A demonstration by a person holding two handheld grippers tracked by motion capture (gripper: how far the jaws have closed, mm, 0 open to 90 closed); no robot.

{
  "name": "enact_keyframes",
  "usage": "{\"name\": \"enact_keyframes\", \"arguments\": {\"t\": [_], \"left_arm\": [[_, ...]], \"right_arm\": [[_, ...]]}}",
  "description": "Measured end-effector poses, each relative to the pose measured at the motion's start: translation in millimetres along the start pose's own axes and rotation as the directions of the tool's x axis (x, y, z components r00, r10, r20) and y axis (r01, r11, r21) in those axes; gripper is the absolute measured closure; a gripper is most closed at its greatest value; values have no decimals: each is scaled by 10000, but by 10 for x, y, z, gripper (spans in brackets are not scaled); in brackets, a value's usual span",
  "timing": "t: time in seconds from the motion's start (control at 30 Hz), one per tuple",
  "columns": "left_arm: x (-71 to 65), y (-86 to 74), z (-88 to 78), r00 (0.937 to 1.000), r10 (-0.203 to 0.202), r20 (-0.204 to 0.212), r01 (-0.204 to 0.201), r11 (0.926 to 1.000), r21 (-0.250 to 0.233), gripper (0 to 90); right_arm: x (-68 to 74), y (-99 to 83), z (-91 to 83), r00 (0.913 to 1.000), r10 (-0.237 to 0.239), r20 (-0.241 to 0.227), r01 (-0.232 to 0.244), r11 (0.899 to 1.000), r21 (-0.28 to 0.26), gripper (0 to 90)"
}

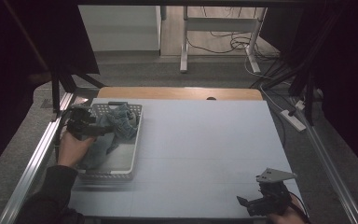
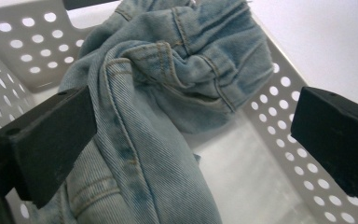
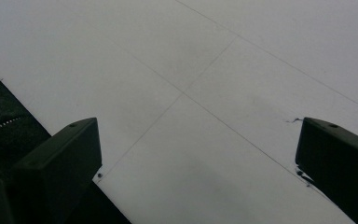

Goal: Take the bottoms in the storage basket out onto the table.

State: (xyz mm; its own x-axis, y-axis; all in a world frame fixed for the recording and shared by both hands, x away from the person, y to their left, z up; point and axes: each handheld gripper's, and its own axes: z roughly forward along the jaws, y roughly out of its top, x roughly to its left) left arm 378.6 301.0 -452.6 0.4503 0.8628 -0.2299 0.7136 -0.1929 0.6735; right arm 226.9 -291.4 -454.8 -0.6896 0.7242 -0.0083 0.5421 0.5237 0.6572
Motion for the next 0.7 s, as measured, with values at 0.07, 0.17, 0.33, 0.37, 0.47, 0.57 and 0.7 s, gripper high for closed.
{"name": "enact_keyframes", "arguments": {"t": [0.07,0.17,0.33,0.37,0.47,0.57,0.7], "left_arm": [[22,19,17,10000,-8,-47,8,10000,40,0],[50,49,45,10000,-11,-98,12,9999,110,0],[89,103,90,9997,51,-258,-45,9997,222,0],[113,124,104,9997,43,-258,-37,9998,216,0],[136,146,119,9997,39,-259,-33,9997,234,0],[171,196,147,9995,10,-326,-2,9997,256,0],[216,242,187,9990,28,-437,-12,9993,368,0]], "right_arm": [[0,1,0,10000,-20,6,20,10000,24,8],[0,1,0,10000,-30,11,30,10000,43,9],[-7,0,-5,10000,57,5,-57,10000,-10,8],[-7,0,-5,10000,59,-1,-59,10000,-12,8],[-6,0,-4,10000,54,-2,-54,10000,-5,8],[-7,1,-2,10000,54,-26,-54,10000,17,8],[-7,1,2,10000,56,-23,-56,10000,4,8]]}}
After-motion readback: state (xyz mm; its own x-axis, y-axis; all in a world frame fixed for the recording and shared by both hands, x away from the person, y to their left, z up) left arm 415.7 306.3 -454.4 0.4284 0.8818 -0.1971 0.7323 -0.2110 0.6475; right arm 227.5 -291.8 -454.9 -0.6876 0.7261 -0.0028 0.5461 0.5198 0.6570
